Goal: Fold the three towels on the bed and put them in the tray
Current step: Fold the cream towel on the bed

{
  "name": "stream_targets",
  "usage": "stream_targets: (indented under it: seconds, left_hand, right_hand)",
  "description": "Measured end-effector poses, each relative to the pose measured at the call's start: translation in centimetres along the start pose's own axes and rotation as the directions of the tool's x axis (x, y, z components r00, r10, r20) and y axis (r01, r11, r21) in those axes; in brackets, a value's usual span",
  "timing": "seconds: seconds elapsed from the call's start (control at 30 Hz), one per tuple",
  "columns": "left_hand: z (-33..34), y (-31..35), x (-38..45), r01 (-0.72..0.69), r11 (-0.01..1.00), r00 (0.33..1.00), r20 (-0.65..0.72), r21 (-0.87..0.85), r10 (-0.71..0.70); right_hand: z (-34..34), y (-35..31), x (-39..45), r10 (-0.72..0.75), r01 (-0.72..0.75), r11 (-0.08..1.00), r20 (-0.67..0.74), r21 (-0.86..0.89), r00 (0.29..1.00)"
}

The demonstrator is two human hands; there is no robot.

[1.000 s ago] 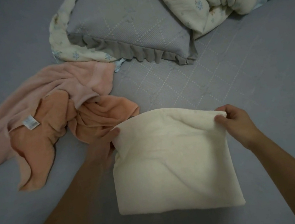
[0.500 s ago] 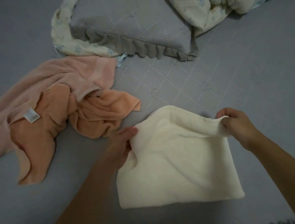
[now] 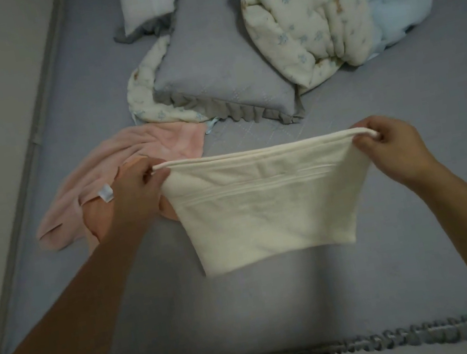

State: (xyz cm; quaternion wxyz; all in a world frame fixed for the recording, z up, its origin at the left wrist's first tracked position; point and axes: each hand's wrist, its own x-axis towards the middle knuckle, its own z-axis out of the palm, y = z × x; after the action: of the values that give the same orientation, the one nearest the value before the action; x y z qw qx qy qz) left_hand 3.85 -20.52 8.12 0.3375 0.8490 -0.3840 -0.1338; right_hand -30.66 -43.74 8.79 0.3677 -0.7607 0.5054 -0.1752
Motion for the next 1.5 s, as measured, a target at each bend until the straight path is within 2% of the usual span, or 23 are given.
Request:
stream_targets:
  seconds: [0.13,0.23,0.33,0.43,0.5,0.6,0.73,0.8,0.9,1.03,1.2,1.27,1.33,1.4,1.5]
  left_hand:
    - [-4.0,0.9,-2.0,-0.093,0.995,0.995,-0.039,-0.020,0.092]
    - [-5.1,0.1,-4.9,-0.087,0.996,0.995,-0.058,0.010,0.087]
    - [-4.5,-1.6,-9.1,-0.102,0.995,0.994,0.034,0.016,0.101]
    - [-2.7,-4.9,-14.6,-0.017,1.000,0.987,0.162,0.021,0.013]
    - [-0.8,-7.8,-18.8,0.074,0.996,0.964,0.255,0.041,-0.082]
    - [2.2,-12.0,-25.1,0.252,0.954,0.880,0.372,0.161,-0.295]
    - [4.0,-16.3,-31.5,0.375,0.896,0.767,0.463,0.237,-0.443]
    - [4.1,-17.5,-32.8,0.425,0.873,0.740,0.464,0.238,-0.487]
    - [4.6,-18.5,-31.9,0.464,0.861,0.747,0.432,0.206,-0.506]
    - [6.4,-18.4,-26.9,0.493,0.865,0.787,0.378,0.089,-0.487]
    - [9.1,-18.7,-18.2,0.393,0.904,0.906,0.238,-0.169,-0.349]
    - [10.5,-19.2,-15.7,0.385,0.884,0.921,0.176,-0.267,-0.348]
    - [12.6,-20.2,-14.0,0.416,0.860,0.909,0.161,-0.296,-0.384]
    - [13.7,-21.0,-13.6,0.459,0.852,0.886,0.204,-0.252,-0.417]
    - [14.8,-22.2,-14.0,0.515,0.835,0.842,0.294,-0.193,-0.452]
  right_hand:
    - [-1.6,-3.0,-2.8,-0.039,0.039,0.999,0.015,0.006,0.999]
    - [-0.9,-3.4,-6.0,-0.016,0.015,0.999,0.039,0.035,0.999]
    - [1.0,-1.5,-9.4,0.008,-0.007,1.000,0.062,-0.019,0.998]
    - [3.8,2.5,-12.7,0.060,-0.035,0.991,0.199,-0.126,0.978]
    - [6.0,5.7,-15.3,0.105,-0.023,0.973,0.354,-0.228,0.929]
    - [8.9,9.7,-19.8,0.194,-0.010,0.944,0.530,-0.330,0.825]
    - [11.6,12.7,-24.8,0.339,-0.090,0.916,0.637,-0.390,0.693]
    - [12.4,13.4,-26.1,0.363,-0.121,0.914,0.649,-0.386,0.668]
    - [13.3,13.6,-25.7,0.366,-0.172,0.921,0.625,-0.349,0.690]
    - [13.9,13.6,-22.1,0.294,-0.152,0.943,0.522,-0.297,0.801]
    - [15.1,14.0,-15.3,0.215,-0.144,0.958,0.288,-0.249,0.933]
    - [16.3,14.8,-12.7,0.203,-0.162,0.963,0.186,-0.213,0.961]
    - [18.1,16.1,-10.5,0.217,-0.200,0.964,0.078,-0.175,0.973]
    - [19.5,16.6,-9.5,0.282,-0.270,0.945,0.042,-0.186,0.958]
    - [21.6,17.9,-9.8,0.478,-0.469,0.873,0.044,-0.131,0.877]
